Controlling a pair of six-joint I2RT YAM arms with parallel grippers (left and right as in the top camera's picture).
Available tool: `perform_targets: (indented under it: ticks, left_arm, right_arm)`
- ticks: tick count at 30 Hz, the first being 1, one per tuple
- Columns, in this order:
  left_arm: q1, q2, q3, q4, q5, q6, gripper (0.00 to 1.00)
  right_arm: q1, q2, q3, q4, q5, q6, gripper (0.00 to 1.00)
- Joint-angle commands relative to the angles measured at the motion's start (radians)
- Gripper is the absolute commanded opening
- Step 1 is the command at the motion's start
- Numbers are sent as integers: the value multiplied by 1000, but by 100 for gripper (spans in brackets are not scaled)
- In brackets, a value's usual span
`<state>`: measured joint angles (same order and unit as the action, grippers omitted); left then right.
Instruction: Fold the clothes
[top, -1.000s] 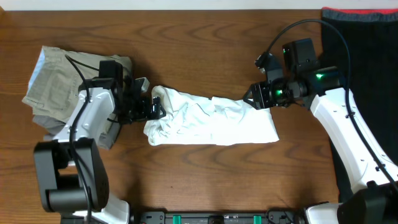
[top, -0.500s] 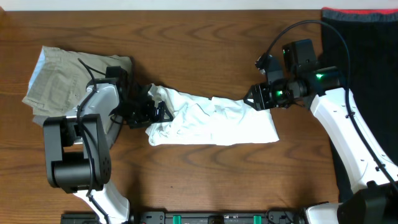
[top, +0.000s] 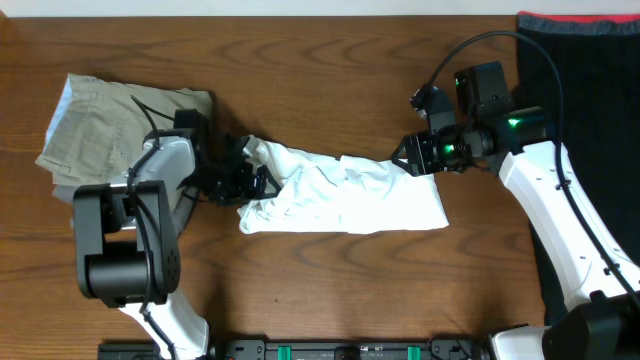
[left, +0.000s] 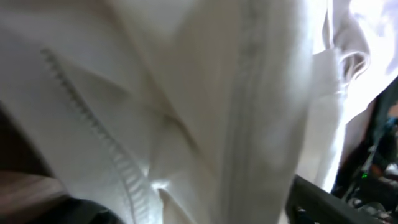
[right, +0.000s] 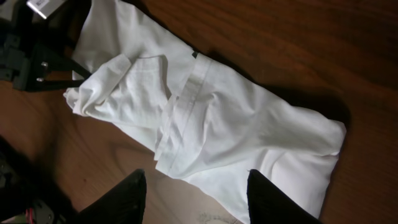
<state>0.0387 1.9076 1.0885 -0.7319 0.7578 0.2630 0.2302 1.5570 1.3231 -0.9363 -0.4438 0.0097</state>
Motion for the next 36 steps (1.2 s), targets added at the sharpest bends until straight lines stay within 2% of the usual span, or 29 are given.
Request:
perform_targets:
  ticks: [1,2,6,7,9,13,19,24,31,36]
  left_arm:
    - [-39,36,-31,7,-35,16,65]
    - [-47,36,-31,8,-35,13,54]
    - [-49,35,-31,8,-35,-25,23]
    - [-45,34,-29,7,-35,-40,19]
    - [-33,24,-16,-12,-35,-63,6]
    - [-3,-19,60,-127,-48,-63,6]
    - [5,-101,299,-412,-268,-63,6]
    - [-56,-111,497,-570,-369,-91,6]
    - [-254,-102,557,-589,-578,-249,6]
    - [-397,-55,557,-534,-605,-335,6]
  right_arm:
    - [-8,-8,9,4,3,-18,50]
    - [-8,-8,9,3,3,-18,50]
    - [-8,-8,9,0,3,-17,49]
    - [-8,-8,9,1,3,-14,49]
    - [-8,-8,9,1,3,-14,49]
    - [-8,-8,9,0,3,-15,49]
    - [-8,-8,9,1,27,-14,49]
    - [-9,-8,9,2,53,-15,50]
    - [-10,-8,9,-6,116,-2,50]
    - [-10,-8,9,-36,282,97,52]
